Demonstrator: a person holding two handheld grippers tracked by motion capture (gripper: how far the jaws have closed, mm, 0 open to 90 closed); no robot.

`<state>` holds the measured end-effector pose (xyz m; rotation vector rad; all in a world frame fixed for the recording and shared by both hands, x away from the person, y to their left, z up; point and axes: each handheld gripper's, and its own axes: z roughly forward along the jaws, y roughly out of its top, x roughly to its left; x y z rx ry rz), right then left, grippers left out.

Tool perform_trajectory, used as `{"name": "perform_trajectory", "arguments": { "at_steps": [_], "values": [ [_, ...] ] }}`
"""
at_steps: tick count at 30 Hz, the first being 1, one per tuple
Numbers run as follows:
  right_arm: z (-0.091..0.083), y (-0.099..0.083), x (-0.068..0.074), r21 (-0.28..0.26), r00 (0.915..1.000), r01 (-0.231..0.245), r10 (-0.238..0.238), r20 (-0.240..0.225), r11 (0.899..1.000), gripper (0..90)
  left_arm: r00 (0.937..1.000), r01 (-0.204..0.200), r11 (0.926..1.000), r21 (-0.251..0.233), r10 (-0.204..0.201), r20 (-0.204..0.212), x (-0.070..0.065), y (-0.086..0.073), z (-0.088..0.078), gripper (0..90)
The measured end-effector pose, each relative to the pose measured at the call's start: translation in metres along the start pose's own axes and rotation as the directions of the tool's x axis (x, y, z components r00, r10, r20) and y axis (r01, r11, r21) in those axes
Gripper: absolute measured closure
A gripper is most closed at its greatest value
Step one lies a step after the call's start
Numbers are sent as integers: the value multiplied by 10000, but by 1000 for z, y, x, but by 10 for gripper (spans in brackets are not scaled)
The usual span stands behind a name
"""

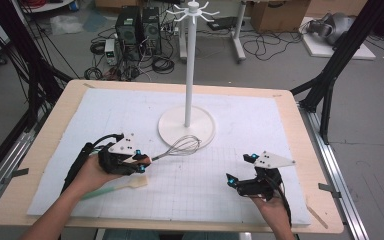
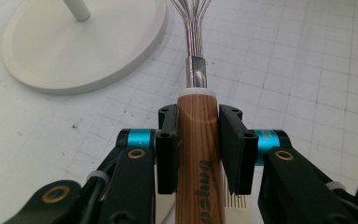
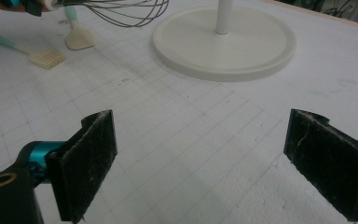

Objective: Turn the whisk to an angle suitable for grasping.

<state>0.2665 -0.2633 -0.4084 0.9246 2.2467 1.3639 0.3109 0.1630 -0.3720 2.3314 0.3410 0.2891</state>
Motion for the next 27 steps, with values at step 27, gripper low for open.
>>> {"name": "perform_trajectory", "arguments": {
  "at_steps": [27],
  "values": [
    [-3,-1,1,-5,10000,-3,3,38,10000,81,9999,-37,10000,-62,38,149,0,7,1,691]
  ]
}}
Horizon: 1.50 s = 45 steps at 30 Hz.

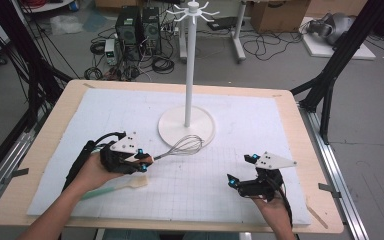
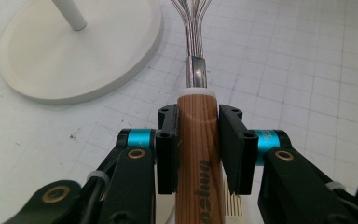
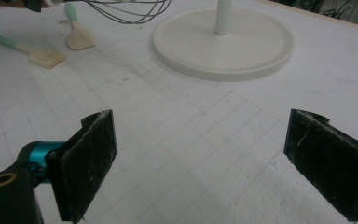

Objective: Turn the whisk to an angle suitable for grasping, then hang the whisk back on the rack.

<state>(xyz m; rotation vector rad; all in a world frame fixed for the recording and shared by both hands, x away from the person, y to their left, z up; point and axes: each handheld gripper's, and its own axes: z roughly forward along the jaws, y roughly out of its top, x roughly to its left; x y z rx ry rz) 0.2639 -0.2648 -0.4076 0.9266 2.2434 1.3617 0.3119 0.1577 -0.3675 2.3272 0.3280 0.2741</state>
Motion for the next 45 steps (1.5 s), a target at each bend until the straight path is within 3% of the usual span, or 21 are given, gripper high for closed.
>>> {"name": "perform_trajectory", "arguments": {
  "at_steps": [13,28,39,45],
  "values": [
    [-4,5,1,-96,9999,49,-50,-151,9999,81,9994,-144,9999,95,141,318,2,8,1,691],
    [-10,24,0,-351,9950,212,-245,-972,9992,81,9974,-526,9983,231,514,509,-6,19,6,691],
    [-8,60,8,-477,9833,897,-960,-1546,9948,81,9947,-687,9975,-135,695,756,-6,33,-4,691],
    [-6,82,11,-458,9707,1229,-1297,-2021,9914,81,9941,-689,9974,-207,704,825,-4,38,-8,691]
  ]
}}
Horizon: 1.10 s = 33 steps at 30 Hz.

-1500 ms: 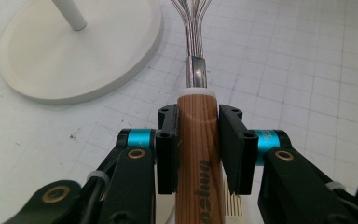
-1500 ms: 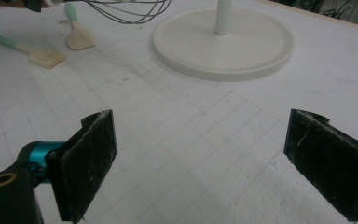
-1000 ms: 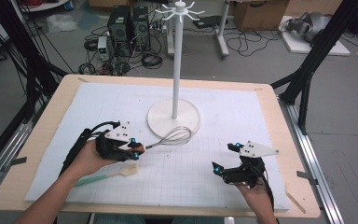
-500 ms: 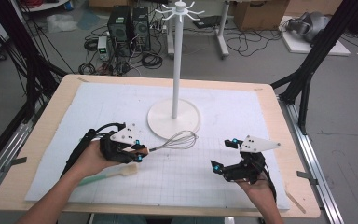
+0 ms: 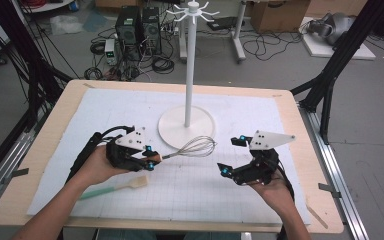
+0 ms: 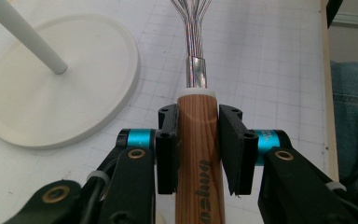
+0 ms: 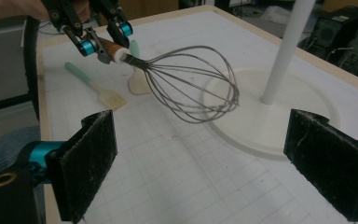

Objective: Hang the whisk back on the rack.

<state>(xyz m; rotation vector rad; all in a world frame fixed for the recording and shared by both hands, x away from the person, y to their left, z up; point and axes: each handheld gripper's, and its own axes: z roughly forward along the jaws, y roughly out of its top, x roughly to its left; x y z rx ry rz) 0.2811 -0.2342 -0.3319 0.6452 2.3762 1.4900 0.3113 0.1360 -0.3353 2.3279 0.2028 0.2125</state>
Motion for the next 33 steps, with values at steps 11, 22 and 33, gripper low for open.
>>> {"name": "perform_trajectory", "arguments": {
  "at_steps": [11,22,33],
  "values": [
    [9,37,-4,253,9974,587,-576,-425,9980,114,9997,-161,9999,2,161,210,0,8,-2,691],
    [23,54,-3,592,9869,1200,-1126,-1154,9910,176,9968,-420,9987,299,398,690,-3,12,7,691],
    [32,78,-4,702,9746,1608,-1471,-1687,9845,190,9919,-860,9955,409,817,976,-1,31,5,691]
  ]
}}
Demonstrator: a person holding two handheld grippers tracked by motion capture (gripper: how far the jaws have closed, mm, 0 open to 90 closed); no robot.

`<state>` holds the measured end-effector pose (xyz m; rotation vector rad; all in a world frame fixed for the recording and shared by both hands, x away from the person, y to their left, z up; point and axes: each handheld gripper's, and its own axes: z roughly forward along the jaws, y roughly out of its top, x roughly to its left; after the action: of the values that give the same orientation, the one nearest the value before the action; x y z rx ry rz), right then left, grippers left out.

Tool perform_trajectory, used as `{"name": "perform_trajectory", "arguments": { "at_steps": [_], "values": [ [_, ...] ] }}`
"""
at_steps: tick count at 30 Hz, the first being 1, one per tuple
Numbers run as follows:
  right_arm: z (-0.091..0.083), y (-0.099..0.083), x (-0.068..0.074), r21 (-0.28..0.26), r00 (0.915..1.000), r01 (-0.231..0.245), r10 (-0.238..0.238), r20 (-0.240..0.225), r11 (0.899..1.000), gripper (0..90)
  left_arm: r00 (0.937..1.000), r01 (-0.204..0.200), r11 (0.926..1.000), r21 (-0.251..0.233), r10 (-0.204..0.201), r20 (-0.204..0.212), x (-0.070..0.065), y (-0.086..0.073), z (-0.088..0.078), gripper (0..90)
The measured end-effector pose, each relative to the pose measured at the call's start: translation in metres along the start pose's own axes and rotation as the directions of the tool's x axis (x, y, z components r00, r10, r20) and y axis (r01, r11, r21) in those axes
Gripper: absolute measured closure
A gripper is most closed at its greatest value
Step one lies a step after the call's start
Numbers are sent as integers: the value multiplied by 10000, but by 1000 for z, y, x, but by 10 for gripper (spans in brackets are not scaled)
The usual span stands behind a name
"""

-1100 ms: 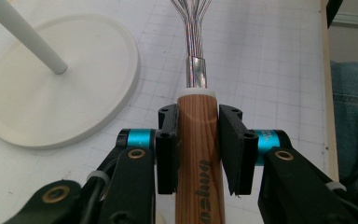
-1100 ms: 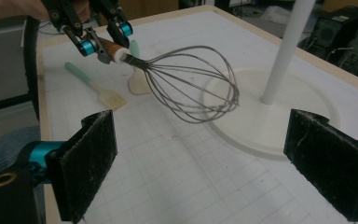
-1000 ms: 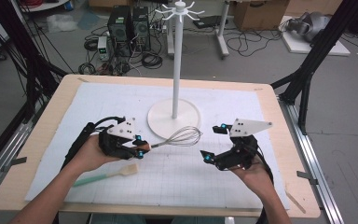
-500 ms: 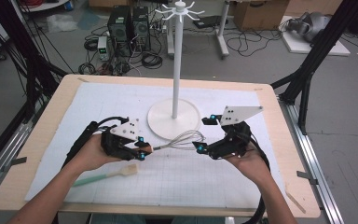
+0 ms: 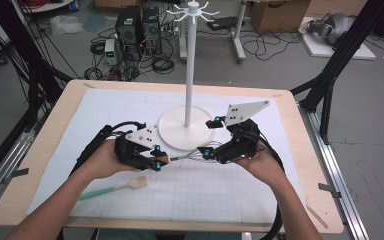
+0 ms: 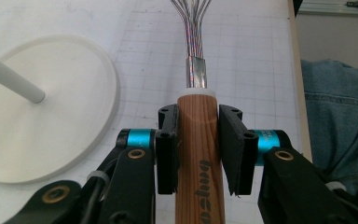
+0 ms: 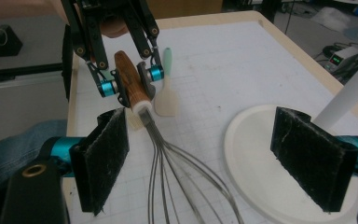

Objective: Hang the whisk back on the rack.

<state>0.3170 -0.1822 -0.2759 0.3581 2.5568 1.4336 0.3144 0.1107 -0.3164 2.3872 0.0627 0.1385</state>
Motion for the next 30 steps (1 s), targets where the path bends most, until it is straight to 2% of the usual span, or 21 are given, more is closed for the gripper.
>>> {"name": "perform_trajectory", "arguments": {
  "at_steps": [4,6,8,12,16,21,30],
  "values": [
    [6,3,-3,209,9995,63,-57,-296,9998,219,10000,-13,10000,67,13,90,-1,2,5,691],
    [9,3,-3,362,9983,246,-226,-541,9990,251,9999,-45,9998,193,42,146,-2,2,8,691],
    [13,3,-3,543,9970,415,-378,-680,9977,271,9997,-124,9997,234,119,194,-3,2,10,691],
    [20,2,1,513,9934,650,-598,-979,9966,301,9996,-163,9995,288,156,251,-4,3,14,691],
    [31,-1,3,902,9894,839,-721,-1261,9924,334,9996,-170,9990,410,160,248,-4,3,17,691],
    [41,-2,7,1456,9824,1221,-986,-1589,9818,401,9990,-274,9979,589,253,367,-4,4,21,691],
    [59,-3,13,2378,9682,2000,-1545,-1969,9505,474,9991,-242,9979,594,221,368,-6,5,26,691]
  ]
}}
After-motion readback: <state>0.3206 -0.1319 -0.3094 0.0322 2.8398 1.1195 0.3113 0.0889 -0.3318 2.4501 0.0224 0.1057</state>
